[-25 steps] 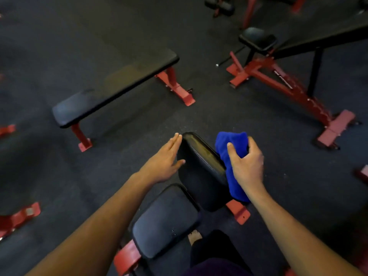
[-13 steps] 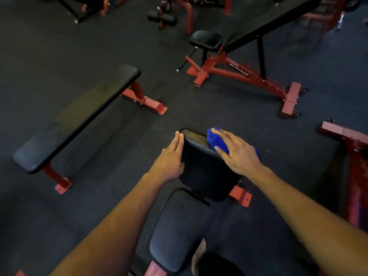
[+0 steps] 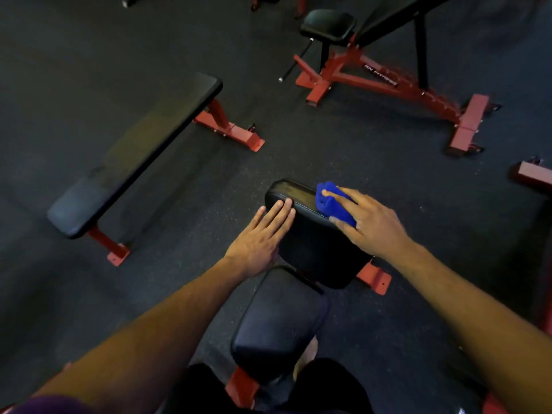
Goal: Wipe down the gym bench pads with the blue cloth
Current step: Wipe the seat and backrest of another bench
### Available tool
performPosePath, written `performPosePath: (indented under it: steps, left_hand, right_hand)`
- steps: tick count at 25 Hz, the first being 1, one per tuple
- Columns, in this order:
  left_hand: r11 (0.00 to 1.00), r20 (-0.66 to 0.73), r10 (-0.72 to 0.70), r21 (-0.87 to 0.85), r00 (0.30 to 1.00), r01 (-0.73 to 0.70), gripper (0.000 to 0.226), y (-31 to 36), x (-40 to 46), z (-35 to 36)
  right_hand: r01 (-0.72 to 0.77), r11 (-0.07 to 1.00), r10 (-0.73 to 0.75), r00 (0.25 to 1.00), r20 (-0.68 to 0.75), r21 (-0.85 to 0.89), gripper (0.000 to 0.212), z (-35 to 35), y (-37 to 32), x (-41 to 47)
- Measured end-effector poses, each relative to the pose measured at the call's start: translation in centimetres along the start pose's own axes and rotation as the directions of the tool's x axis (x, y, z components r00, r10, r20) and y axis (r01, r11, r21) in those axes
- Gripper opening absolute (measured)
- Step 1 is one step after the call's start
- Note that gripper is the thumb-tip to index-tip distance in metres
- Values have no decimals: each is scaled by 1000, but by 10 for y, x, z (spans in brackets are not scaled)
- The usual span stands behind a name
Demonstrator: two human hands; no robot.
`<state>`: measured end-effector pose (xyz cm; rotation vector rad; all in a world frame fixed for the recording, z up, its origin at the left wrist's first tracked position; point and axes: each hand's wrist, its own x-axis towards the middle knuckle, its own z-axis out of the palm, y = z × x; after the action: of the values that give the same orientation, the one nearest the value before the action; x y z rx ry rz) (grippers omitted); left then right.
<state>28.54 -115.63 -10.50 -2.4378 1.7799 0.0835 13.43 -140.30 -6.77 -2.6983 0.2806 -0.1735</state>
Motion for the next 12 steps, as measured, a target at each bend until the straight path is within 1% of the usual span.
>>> performPosePath:
  steps: [2, 4, 5, 6, 7, 8, 9, 10, 11, 12]
  left_hand:
    - [999, -29, -27, -35, 999, 26, 107, 6, 2, 4]
    - [990, -108, -86, -119, 990, 73, 107, 18, -2, 15]
    - [972, -142, -154, -199, 978, 124, 108, 28, -4, 24]
    - [916, -152, -275, -340, 949, 211, 107, 39, -3, 33]
    - [786, -114, -434, -532, 894, 314, 104, 51, 1, 39]
    - [587, -20, -565, -712, 825, 385, 100, 61, 9, 43]
    - [381, 88, -618, -835, 781, 396, 97, 68, 19, 47]
    - [231, 147, -627, -903, 765, 363, 94, 75, 28, 52]
    - [164, 147, -643, -932, 751, 323, 91, 81, 34, 55]
    - [131, 126, -668, -950, 734, 283, 89, 86, 38, 59]
  right_hand:
    - [7, 1000, -7, 1000, -27, -5, 56, -1, -2, -6]
    - [45, 998, -45, 999, -4, -48, 61, -6, -3, -12]
    - [75, 996, -73, 997, 40, -55, 65, -10, -2, -15]
    - [120, 991, -114, 989, 94, -59, 68, -15, 0, -17]
    - [171, 983, -159, 975, 153, -71, 70, -19, 2, -16]
    - [221, 971, -199, 958, 206, -89, 70, -23, 3, -11]
    - [265, 958, -232, 942, 242, -112, 69, -25, 2, -5]
    - [305, 942, -262, 928, 263, -138, 69, -24, -1, 5]
    - [333, 928, -279, 917, 284, -165, 69, -20, -6, 16]
    - [345, 918, -279, 913, 299, -195, 69, -15, -13, 30]
